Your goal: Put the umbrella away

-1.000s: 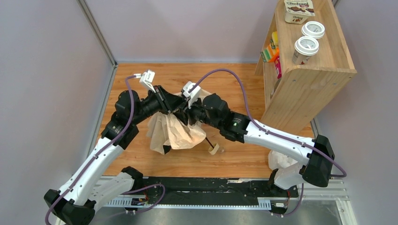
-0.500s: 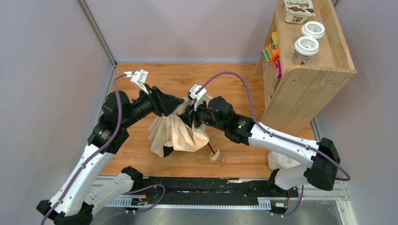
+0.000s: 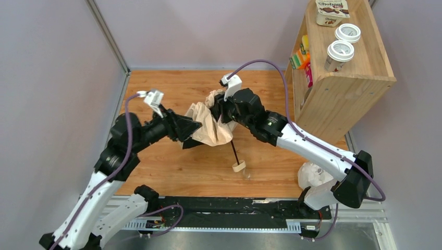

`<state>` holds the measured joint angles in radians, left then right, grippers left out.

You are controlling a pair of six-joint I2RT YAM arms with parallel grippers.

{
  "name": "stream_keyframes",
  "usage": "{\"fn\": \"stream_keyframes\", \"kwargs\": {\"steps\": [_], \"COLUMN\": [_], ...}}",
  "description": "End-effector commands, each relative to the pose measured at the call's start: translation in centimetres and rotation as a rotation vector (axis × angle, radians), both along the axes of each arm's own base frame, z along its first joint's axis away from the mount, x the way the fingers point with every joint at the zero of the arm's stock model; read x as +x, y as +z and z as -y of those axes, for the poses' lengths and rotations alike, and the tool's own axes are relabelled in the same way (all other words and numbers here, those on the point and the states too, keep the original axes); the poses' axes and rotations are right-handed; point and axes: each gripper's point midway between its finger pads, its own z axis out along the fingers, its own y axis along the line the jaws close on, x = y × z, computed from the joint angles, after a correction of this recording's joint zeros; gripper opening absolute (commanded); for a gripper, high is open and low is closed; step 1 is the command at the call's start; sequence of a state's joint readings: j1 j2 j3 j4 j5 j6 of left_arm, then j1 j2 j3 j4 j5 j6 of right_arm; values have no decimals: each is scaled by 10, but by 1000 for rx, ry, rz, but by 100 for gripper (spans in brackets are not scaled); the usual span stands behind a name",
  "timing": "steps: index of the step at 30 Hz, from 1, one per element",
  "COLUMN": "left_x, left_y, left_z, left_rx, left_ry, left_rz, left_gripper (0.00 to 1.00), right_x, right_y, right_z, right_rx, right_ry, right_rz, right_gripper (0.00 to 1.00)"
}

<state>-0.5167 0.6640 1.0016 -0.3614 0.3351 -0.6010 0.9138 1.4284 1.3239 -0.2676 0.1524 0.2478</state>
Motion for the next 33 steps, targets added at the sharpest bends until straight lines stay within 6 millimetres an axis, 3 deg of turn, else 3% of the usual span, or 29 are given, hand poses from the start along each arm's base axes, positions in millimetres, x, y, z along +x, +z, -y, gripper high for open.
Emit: {"fn": "stream_keyframes", "kwargs": {"steps": [1, 5, 7, 8, 11, 12, 14, 18, 21, 22, 23, 25, 28, 32, 33], "left_x": [4, 8, 2, -1, -11, -12, -12, -15, -18, -20, -21, -25, -30, -31, -31], "left_y": [-41, -75, -84, -92, -102, -108, -121, -138, -133, -129, -125, -112, -91, -96, -98], "left_z": [40, 46, 43, 42, 34, 32, 25, 10, 8, 8, 10, 17, 32, 38, 38], "left_rx": [7, 66, 85, 95, 118, 134, 184, 295, 307, 294, 270, 201, 74, 65, 73], "left_ry": [-197, -223, -235, -238, -235, -231, -203, -168, -182, -185, -189, -217, -287, -327, -329], "left_rz": [-177, -265, -269, -278, -267, -276, -294, -304, -269, -261, -267, -255, -238, -254, -254], "left_gripper": [69, 66, 52, 40, 21, 5, 0, 0, 1, 5, 23, 45, 69, 69, 50], "right_x": [6, 7, 9, 11, 15, 14, 9, 2, 11, 7, 7, 4, 5, 5, 5], "right_y": [48, 54, 57, 57, 58, 59, 62, 72, 73, 73, 72, 70, 66, 68, 68], "right_z": [-3, 2, 7, 9, 15, 14, 16, 25, 36, 33, 32, 28, 26, 26, 26], "right_rx": [99, 88, 71, 60, 52, 55, 54, 60, 77, 86, 87, 102, 108, 111, 105], "right_ry": [-35, -47, -52, -52, -34, -16, 10, 63, 31, 65, 68, 87, 87, 91, 91], "right_rz": [58, 76, 95, 103, 93, 91, 100, 124, 117, 107, 102, 91, 83, 87, 90], "right_gripper": [0, 0, 0, 0, 0, 0, 0, 0, 0, 0, 0, 0, 0, 0, 0]}}
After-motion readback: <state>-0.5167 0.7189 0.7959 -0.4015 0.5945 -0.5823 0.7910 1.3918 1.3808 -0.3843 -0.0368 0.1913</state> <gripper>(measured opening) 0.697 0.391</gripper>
